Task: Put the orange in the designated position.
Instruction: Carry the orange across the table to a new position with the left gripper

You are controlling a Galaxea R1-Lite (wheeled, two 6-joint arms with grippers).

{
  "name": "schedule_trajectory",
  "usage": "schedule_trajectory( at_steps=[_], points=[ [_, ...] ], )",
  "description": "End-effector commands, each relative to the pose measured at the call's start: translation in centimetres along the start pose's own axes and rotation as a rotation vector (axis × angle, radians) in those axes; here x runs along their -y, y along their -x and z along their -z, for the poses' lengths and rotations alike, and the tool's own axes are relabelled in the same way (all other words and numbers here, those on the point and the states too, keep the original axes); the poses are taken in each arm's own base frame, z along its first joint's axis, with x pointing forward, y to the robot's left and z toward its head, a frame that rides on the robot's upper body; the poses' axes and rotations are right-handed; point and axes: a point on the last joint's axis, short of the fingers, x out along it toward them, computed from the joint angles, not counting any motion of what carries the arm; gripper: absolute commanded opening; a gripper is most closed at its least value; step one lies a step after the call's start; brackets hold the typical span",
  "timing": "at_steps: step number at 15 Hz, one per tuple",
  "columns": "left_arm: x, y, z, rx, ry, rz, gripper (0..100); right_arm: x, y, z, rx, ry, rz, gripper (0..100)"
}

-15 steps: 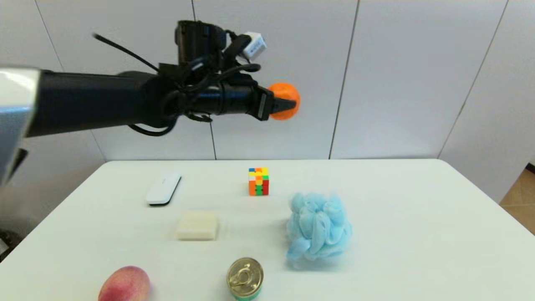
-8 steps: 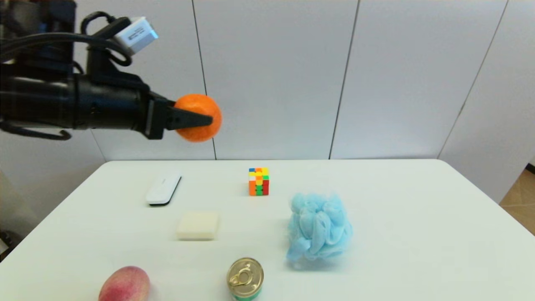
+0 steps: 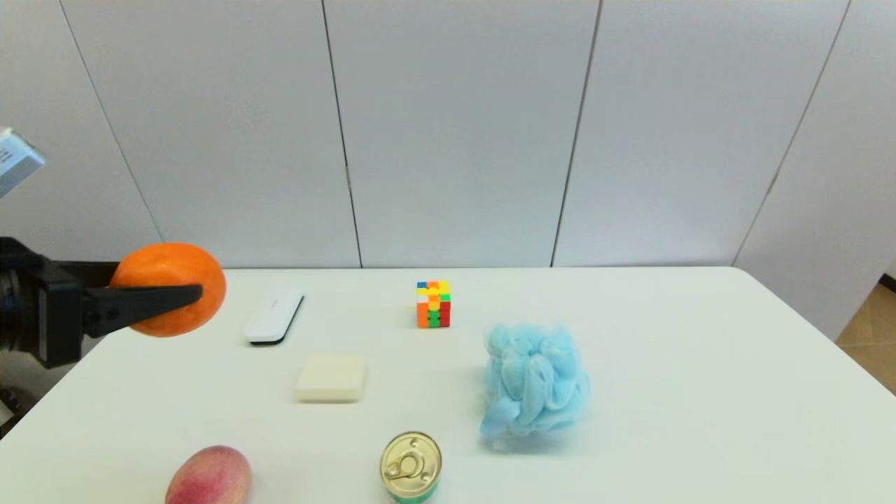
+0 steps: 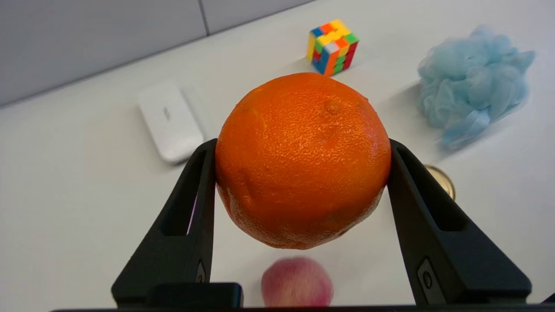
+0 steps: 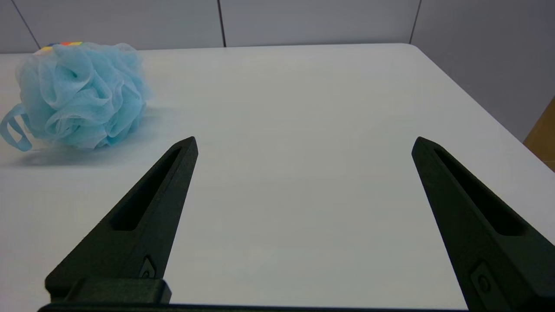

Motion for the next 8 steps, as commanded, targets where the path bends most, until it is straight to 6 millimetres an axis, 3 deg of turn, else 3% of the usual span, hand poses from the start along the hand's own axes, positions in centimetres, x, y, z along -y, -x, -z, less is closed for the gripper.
schedule_trajectory(
  at_steps=[1,8],
  points=[
    [0.0,2.2,2.5,0.0,0.049,-0.121,0,0.0,0.0,0.0,0.001,-0.001,0.0,100],
    [-2.0,2.8,3.4,0.001,0.126,-0.291,0,0.0,0.0,0.0,0.001,0.0,0.001,100]
  ],
)
